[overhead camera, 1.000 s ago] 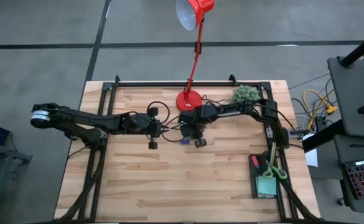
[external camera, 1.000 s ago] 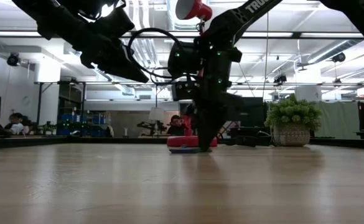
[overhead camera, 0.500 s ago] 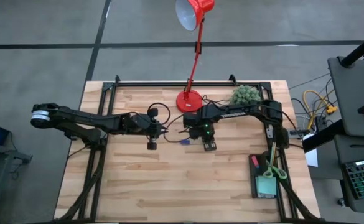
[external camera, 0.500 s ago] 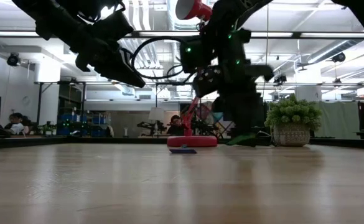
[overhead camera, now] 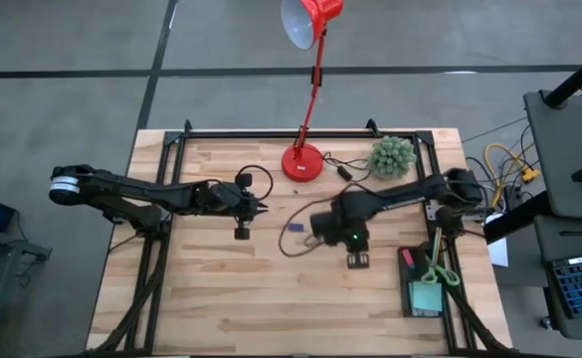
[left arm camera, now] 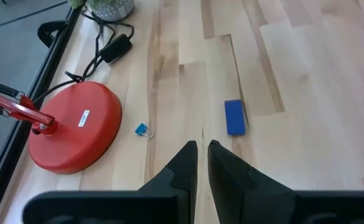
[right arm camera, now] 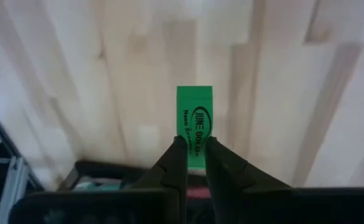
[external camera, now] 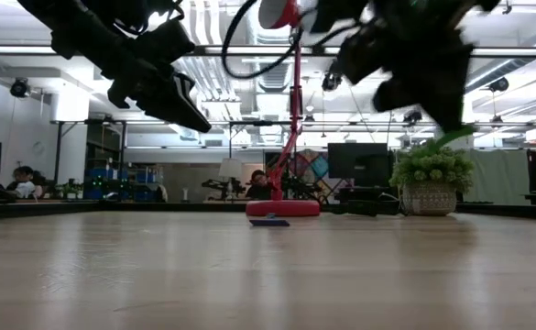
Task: Pick and place office supplies into organizer
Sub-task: Put the green eraser into the black desk organizer
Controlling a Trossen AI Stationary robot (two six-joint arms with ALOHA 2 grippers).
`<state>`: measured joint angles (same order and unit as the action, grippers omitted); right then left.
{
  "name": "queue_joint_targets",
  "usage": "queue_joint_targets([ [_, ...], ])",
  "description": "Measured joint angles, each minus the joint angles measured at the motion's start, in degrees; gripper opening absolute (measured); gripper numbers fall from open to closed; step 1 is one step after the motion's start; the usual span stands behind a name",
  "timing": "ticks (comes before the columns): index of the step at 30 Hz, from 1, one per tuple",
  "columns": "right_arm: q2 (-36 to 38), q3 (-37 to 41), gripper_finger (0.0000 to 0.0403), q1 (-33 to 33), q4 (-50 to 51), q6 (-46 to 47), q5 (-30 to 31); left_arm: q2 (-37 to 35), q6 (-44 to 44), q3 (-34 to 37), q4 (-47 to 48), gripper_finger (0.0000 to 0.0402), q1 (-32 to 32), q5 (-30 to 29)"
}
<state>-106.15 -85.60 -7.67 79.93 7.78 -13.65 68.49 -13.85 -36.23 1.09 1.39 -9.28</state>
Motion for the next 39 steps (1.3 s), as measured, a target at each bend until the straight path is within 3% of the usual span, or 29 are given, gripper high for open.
queue_joint_targets([
  [9, 6.9, 6.7, 0.0038, -9.0, 2.4, 14.8, 1.7, 0.0, 0.1, 0.0, 0.0, 0.0022, 0.0, 0.0],
  [20, 16.8, 22.4, 0.0038, -13.2, 2.1, 31.9, 1.7, 0.0, 0.1, 0.0, -0.1, 0.0022, 0.0, 0.0],
  [29, 19.1, 32.4, 0.0038, -13.1, 0.1, 33.2, 0.6, 0.0, 0.1, 0.0, -0.1, 0.0022, 0.0, 0.0],
  [39, 18.9, 34.3, 0.0038, -13.1, -4.3, 33.8, -1.6, 0.0, 0.1, 0.0, -0.1, 0.0022, 0.0, 0.0],
])
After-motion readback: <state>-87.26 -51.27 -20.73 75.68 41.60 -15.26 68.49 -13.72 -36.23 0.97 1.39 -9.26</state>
